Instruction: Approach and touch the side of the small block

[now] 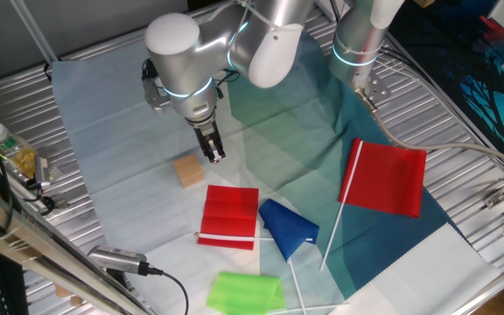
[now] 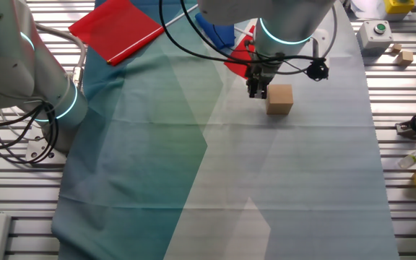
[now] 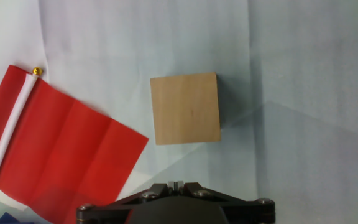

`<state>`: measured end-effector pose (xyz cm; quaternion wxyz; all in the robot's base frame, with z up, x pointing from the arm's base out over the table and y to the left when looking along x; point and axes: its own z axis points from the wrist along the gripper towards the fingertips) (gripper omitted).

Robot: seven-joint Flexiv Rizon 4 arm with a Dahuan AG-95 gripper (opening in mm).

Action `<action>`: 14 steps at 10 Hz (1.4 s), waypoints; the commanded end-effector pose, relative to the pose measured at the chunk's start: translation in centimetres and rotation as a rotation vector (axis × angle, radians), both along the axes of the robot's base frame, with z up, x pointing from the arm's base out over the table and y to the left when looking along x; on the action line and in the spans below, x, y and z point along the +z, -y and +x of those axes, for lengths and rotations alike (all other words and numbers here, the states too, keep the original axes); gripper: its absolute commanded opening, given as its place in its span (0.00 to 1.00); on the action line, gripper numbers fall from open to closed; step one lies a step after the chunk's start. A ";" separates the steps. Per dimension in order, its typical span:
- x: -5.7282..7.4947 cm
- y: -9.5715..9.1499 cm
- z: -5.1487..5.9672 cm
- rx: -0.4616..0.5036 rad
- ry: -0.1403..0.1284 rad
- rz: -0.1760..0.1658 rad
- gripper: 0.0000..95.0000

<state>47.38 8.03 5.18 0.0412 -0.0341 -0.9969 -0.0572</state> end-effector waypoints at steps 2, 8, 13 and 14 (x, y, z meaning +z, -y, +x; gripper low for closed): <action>-0.4 0.6 0.6 0.006 0.002 0.007 0.00; -0.1 1.0 2.0 0.007 0.001 0.013 0.00; 0.0 1.1 3.0 0.004 -0.003 0.019 0.00; 0.1 1.1 3.2 0.003 -0.006 0.020 0.00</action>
